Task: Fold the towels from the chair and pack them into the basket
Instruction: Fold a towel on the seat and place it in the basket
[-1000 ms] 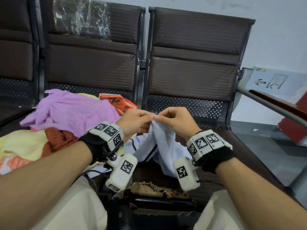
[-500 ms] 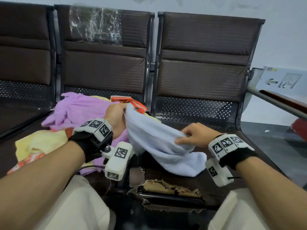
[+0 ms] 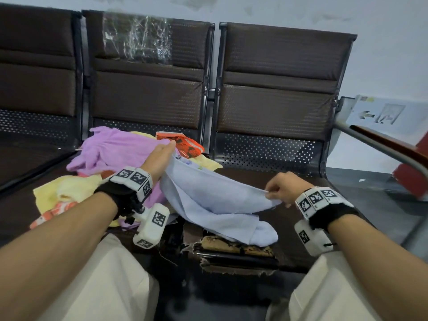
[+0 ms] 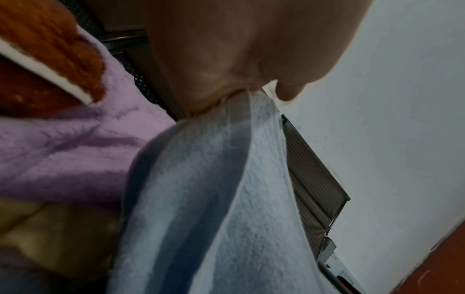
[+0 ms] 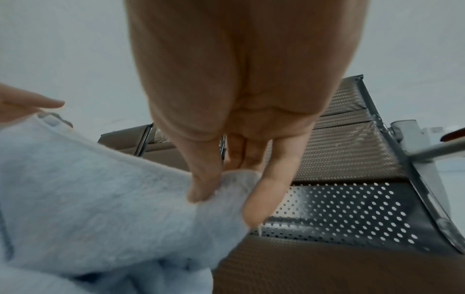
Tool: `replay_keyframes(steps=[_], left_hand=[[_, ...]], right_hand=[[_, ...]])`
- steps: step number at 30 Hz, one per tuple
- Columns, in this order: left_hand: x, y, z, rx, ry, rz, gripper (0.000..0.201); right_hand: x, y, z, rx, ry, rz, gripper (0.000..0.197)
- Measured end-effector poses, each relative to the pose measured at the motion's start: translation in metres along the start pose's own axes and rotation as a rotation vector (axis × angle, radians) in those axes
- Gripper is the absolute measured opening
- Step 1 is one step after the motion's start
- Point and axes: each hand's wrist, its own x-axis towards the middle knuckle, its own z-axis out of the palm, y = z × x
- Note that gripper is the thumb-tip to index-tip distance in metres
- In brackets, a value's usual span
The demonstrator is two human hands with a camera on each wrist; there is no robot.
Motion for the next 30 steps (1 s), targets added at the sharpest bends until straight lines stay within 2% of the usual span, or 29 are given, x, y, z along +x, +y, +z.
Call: replay_keyframes(steps=[4,7,10,12,14,18,24,27,30], left_hand=[[-0.002,-0.002,0.000,-0.044,-0.001,0.010,0.026],[0.004,-0.008,-0.006,0.182,0.013,0.059,0.015],[0.009,-0.016,-0.012,0.305,0.073,0.085,0.015],[0.010,-0.018,-0.013,0.335,0.108,0.109,0.010],[0.009,-0.018,-0.012,0.359,0.107,0.134,0.016],[-0.001,-0.010,-0.009,0.464,0.063,0.242,0.023],[-0.012,0.026,-0.008,0.464,-0.156,0.393,0.015],[-0.017,0.054,-0.012,0.526,-0.089,0.483,0.015],[-0.018,0.087,-0.021,0.511,0.086,0.538,0.016]], right_hand=[[-0.001,0.003,-0.004,-0.067,0.245,-0.067,0.014],[-0.002,0.006,-0.004,-0.126,0.314,-0.104,0.012],[0.000,0.010,0.000,0.059,0.289,0.009,0.017],[0.002,0.013,0.002,0.134,0.338,0.087,0.019],[0.003,0.014,0.000,0.179,0.408,0.160,0.017],[0.002,0.015,-0.014,0.320,0.575,0.296,0.010],[-0.013,0.008,-0.058,0.730,0.911,0.380,0.012],[-0.022,0.001,-0.084,0.805,1.007,0.348,0.020],[-0.035,-0.010,-0.114,0.790,1.124,0.284,0.020]])
